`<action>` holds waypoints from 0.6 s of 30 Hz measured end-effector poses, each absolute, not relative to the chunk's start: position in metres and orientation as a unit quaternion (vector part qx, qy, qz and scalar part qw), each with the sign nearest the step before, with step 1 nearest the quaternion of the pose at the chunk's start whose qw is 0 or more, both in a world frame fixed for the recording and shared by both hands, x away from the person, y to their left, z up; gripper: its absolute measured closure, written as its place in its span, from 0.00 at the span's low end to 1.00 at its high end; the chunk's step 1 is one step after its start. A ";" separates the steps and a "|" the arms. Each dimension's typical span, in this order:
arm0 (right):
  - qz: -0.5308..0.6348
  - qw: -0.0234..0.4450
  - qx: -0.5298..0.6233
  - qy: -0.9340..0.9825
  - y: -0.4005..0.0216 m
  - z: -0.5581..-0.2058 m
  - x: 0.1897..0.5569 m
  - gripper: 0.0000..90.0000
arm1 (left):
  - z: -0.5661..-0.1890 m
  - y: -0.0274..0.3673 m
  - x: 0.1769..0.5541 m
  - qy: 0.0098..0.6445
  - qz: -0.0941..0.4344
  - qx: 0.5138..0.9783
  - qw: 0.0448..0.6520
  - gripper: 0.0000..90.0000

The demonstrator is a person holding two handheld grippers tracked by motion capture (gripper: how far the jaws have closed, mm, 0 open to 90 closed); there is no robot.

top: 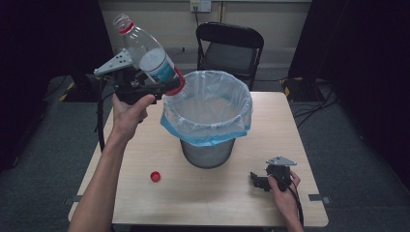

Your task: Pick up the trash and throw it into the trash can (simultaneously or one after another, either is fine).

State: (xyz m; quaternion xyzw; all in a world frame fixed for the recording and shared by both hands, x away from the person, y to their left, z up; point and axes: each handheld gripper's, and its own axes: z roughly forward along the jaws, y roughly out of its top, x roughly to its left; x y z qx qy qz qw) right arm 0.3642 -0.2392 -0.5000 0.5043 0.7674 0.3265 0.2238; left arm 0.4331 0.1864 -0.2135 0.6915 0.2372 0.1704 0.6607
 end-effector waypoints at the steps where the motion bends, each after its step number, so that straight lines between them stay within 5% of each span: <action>1: 0.327 0.224 0.504 0.767 -0.239 -0.500 0.364 0.10 | -0.214 0.186 0.433 0.237 0.170 0.692 0.661 0.31; 18: 0.327 0.224 0.504 0.767 -0.239 -0.500 0.364 0.10 | -0.228 0.147 0.453 0.231 0.127 0.724 0.637 0.27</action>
